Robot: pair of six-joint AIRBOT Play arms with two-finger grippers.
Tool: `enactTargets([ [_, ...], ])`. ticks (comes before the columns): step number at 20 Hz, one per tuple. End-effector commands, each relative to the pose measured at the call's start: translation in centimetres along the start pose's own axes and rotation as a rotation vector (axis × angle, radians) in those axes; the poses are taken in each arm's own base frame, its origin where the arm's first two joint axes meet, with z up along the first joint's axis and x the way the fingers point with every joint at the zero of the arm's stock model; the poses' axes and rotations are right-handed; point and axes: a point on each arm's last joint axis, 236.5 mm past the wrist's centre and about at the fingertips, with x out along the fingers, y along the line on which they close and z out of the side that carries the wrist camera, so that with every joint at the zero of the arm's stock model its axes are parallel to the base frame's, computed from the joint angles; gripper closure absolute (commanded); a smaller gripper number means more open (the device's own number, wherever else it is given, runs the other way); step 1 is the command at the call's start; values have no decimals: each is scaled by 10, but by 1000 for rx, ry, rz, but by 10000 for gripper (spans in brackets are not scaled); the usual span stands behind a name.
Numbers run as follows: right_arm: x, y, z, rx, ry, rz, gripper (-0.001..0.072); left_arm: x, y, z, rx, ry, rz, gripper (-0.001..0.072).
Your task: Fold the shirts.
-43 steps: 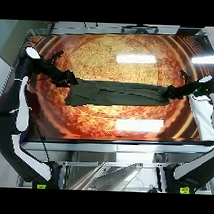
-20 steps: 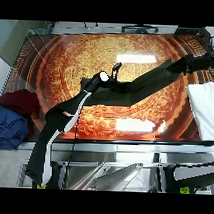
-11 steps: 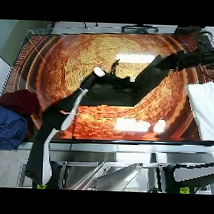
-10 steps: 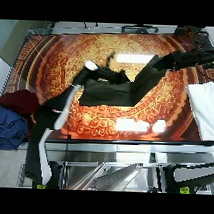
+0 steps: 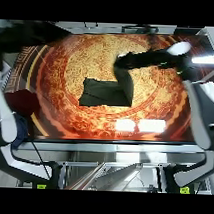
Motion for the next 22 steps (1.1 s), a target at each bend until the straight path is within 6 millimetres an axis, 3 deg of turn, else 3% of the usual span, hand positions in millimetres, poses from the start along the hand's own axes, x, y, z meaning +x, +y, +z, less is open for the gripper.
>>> enactTargets([
  [1,138,-23,-33,26,-115,-100,515,-40,-56,9,155,-46,-14,685],
  [2,167,-35,-58,53,-96,-118,248,-44,-57,7,157,-40,-9,684],
  [3,186,-42,-80,96,-62,-109,191,-47,-57,5,155,-32,-9,685],
  [4,192,-44,-92,116,-29,-98,191,-50,-55,4,141,-42,-8,685],
  [6,172,-49,-86,128,12,-73,192,-52,-47,0,88,-62,-11,685],
  [7,149,-53,-72,144,22,-55,201,-52,-42,-4,57,-67,-16,685],
  [9,90,-67,-51,156,68,-42,288,-53,-31,-10,4,-80,-23,686],
  [11,22,-102,-52,225,161,-136,271,-54,-25,-16,-30,-86,-31,686],
  [12,-11,-126,-59,265,208,-224,238,-54,-22,-18,-45,-87,-35,686],
  [13,-43,-155,-68,310,247,-340,58,-52,-22,-21,-51,-76,-45,686],
  [14,-67,-179,-78,358,279,-439,12,-48,-24,-24,-52,-61,-56,686],
  [15,-85,-200,-88,399,302,-524,12,-45,-26,-27,-52,-50,-66,686],
  [16,-93,-213,-94,413,312,-564,12,-41,-28,-29,-52,-37,-77,686],
  [18,-88,-229,-103,433,323,-575,12,-33,-30,-33,-39,-17,-94,686],
  [22,-53,-246,-123,466,349,-514,12,-23,-36,-42,-41,30,-125,687],
])
